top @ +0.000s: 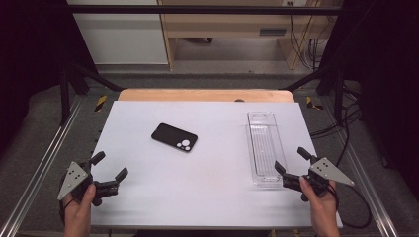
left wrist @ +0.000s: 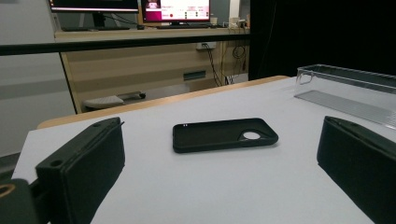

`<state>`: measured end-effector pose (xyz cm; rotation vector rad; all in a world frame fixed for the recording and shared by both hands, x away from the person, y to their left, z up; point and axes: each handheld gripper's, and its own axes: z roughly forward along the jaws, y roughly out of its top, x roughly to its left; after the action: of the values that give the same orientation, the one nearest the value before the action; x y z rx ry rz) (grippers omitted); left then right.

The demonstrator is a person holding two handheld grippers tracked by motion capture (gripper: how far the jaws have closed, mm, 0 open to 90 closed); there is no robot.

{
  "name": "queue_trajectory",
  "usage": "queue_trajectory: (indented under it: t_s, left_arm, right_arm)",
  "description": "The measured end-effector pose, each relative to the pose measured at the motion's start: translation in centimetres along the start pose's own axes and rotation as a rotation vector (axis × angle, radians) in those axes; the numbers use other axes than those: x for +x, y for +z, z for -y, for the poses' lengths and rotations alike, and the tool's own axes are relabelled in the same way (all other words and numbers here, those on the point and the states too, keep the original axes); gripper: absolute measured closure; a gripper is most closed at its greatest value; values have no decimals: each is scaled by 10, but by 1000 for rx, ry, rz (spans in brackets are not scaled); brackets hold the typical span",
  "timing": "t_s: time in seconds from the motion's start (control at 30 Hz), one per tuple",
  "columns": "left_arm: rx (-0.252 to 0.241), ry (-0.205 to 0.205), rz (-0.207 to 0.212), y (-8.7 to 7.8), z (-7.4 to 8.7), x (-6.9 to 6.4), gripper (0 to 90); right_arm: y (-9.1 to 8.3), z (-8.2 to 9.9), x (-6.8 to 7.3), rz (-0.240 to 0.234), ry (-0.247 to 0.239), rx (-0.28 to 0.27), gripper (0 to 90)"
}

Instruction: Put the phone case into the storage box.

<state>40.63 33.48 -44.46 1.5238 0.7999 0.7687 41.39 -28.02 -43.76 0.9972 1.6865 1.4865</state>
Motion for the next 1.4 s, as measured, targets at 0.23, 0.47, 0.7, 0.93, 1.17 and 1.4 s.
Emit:
queue_trajectory:
  t_s: [0.23, 0.47, 0.7, 0.93, 1.17, 1.4]
  left_arm:
    - [-4, 2, 0, 0, 0, 0, 11]
    - [3, -5, -8, 1, 0, 0, 11]
    - [21, 13, 6, 3, 1, -5, 12]
    - [23, 20, 7, 2, 0, -8, 12]
    - [43, 24, -14, 2, 1, -6, 14]
    - [48, 21, -20, 0, 3, -5, 13]
  right_arm:
    - [0, -2, 3, -13, -1, -24, 54]
    - [1, -2, 6, -23, 1, -2, 52]
    - [0, -4, 7, -19, 5, 2, 46]
    - [4, -6, 13, -7, 25, 6, 41]
    - [2, -11, 17, -36, 27, 45, 51]
    - [13, -35, 33, -54, 76, 24, 48]
